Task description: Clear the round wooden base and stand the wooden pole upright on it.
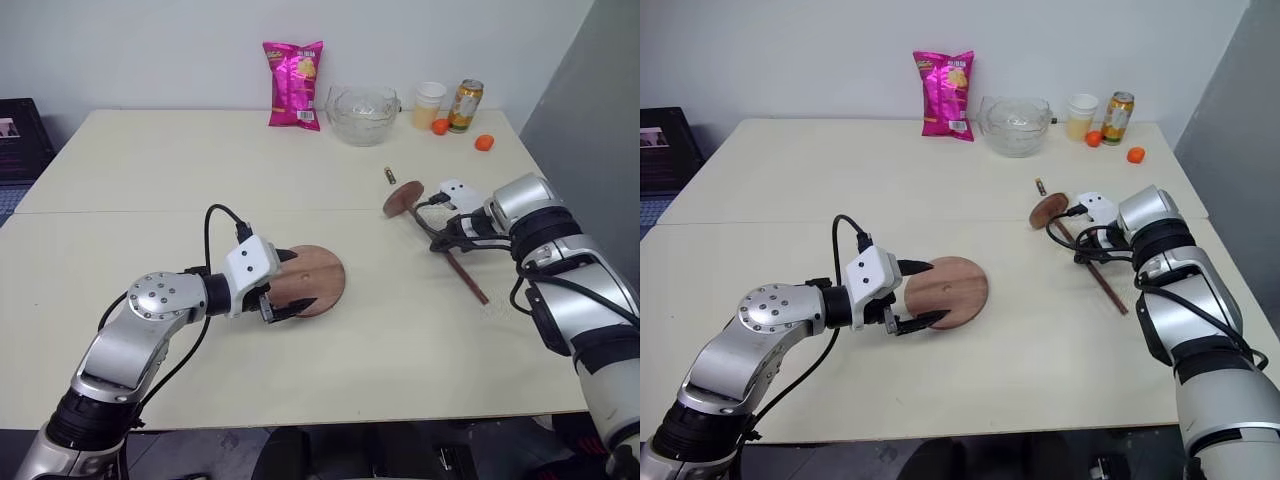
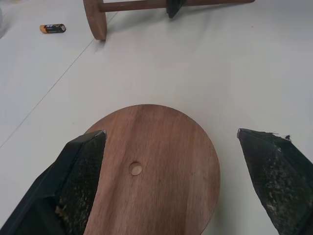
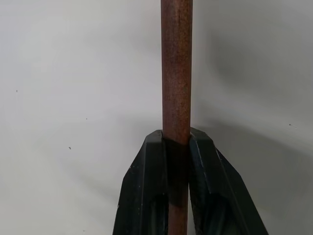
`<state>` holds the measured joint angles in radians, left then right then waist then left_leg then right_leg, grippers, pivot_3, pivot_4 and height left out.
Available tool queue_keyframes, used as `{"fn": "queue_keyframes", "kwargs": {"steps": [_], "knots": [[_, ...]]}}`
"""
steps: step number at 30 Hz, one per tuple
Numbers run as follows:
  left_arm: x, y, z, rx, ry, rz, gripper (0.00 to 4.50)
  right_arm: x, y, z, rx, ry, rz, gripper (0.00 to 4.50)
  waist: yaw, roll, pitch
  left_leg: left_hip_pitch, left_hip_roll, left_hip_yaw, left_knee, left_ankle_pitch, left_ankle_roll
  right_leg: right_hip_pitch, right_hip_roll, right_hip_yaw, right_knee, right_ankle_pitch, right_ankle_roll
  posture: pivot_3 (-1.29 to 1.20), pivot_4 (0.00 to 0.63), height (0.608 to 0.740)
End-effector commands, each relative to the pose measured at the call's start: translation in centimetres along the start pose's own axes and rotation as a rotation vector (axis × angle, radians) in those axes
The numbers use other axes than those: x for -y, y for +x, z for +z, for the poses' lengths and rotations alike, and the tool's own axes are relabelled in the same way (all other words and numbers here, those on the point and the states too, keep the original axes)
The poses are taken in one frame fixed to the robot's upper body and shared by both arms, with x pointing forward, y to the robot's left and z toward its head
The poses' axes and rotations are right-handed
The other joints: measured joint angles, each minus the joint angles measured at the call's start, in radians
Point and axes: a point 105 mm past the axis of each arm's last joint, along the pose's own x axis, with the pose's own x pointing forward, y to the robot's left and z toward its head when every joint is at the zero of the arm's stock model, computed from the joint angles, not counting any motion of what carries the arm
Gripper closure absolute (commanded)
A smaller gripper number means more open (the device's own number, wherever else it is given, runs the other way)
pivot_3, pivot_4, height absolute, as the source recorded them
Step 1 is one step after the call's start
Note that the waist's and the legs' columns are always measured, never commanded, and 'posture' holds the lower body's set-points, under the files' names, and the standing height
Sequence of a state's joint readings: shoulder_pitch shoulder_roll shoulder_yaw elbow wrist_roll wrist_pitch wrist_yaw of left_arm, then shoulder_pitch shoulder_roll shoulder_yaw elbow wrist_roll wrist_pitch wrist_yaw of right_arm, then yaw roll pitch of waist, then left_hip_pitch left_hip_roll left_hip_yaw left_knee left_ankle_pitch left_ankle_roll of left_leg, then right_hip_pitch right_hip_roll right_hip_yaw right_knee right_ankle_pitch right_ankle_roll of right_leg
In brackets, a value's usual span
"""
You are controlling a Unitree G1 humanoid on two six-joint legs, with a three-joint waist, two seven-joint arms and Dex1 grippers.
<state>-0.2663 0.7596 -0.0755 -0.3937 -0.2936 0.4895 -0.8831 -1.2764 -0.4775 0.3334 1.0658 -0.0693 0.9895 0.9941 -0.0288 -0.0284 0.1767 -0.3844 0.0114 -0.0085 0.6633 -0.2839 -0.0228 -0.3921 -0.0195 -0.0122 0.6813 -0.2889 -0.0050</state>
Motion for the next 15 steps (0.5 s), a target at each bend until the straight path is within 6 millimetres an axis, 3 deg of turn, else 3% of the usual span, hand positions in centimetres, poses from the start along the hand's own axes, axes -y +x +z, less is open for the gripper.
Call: {"fn": "queue_keyframes", "kwargs": {"steps": [1, 8, 12, 15], "knots": [[-0.3, -0.3, 0.7, 0.023, 0.038, 0.009, 0.0, 0.3, -1.2, 1.2, 0.053, 0.015, -0.018, 4.29, 0.0, 0.0, 0.0, 0.0, 0.0, 0.0, 0.0, 0.0, 0.0, 0.0, 0.0, 0.0, 0.0, 0.0, 0.0, 0.0, 0.15, 0.74], [-1.7, -2.4, -0.2, 0.003, 0.016, 0.028, 0.0, -1.3, -3.1, 3.4, 0.21, 0.059, 0.079, 4.29, -0.002, 0.001, 0.0, 0.0, 0.0, 0.0, 0.0, 0.0, 0.0, -0.001, 0.0, 0.0, 0.0, 0.0, 0.0, 0.0, 0.15, 0.74], [-3.0, -3.9, 0.5, 0.03, 0.007, 0.085, 0.0, -3.1, -5.4, 5.1, 0.435, -0.099, 0.134, 4.29, 0.0, 0.001, 0.0, -0.001, 0.0, -0.001, -0.001, 0.0, 0.0, -0.002, 0.0, -0.001, 0.0, 0.0, 0.0, 0.0, 0.15, 0.74], [-3.8, -6.5, 0.2, 0.05, -0.053, 0.145, 0.0, -6.5, -6.4, 5.9, 0.652, -0.205, 0.159, 4.29, 0.0, 0.0, 0.0, -0.006, 0.0, -0.002, 0.0, 0.0, 0.0, -0.004, 0.0, -0.001, 0.0, 0.0, 0.0, 0.0, 0.15, 0.74]]}}
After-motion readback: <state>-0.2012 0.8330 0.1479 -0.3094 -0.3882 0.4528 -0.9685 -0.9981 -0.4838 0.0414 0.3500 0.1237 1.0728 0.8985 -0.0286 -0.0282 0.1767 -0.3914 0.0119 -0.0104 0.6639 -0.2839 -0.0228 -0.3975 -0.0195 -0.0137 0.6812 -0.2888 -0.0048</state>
